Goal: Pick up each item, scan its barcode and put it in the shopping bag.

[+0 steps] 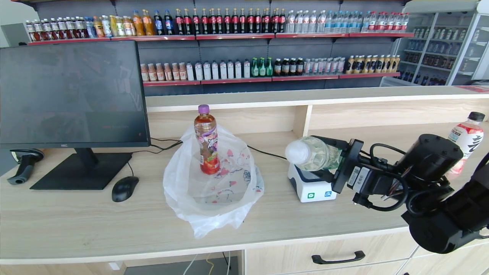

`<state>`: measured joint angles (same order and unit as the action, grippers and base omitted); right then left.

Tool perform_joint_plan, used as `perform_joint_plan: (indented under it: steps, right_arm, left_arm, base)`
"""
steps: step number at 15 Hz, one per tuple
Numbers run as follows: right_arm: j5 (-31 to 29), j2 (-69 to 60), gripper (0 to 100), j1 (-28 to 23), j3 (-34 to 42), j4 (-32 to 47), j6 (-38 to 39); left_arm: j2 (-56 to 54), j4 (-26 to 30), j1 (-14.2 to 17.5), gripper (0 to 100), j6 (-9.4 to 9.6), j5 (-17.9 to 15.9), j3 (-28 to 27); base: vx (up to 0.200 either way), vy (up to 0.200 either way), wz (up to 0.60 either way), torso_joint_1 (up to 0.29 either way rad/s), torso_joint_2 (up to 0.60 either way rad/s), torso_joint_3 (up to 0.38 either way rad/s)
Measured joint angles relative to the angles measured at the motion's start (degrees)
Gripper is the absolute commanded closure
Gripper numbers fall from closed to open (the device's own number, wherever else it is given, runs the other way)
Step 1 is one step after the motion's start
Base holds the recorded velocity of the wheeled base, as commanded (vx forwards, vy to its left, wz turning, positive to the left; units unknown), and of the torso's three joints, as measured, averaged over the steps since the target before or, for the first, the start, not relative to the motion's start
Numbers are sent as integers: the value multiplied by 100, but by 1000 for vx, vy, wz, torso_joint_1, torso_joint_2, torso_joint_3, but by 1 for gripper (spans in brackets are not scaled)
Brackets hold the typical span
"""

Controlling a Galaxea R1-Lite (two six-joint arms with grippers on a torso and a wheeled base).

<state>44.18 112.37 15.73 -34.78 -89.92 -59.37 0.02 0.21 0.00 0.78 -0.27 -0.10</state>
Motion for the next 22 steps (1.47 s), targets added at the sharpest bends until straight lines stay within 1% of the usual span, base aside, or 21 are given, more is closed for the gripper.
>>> perform_joint_plan:
  steps: [15, 17, 20, 22]
  right_arm:
    - [-124, -35, 100, 76, 74, -2, 63]
    - [-345, -107, 100, 139, 102, 0, 239]
    - [-848, -313, 100, 229, 166, 0, 650]
    - [-1087, -471, 100, 378, 185, -5, 808]
  left_arm:
    - [0, 0, 0, 0, 1, 0, 0]
    - [0, -2, 0, 0, 1, 0, 0]
    - [0, 0, 0, 0, 1, 2, 0]
    - [0, 4, 0, 0, 1, 2, 0]
  base:
    - [0, 0, 0, 0, 0, 0]
    - [0, 0, 0, 0, 0, 0]
    - [0, 0, 0, 0, 0, 0]
    - [0, 0, 0, 0, 0, 0]
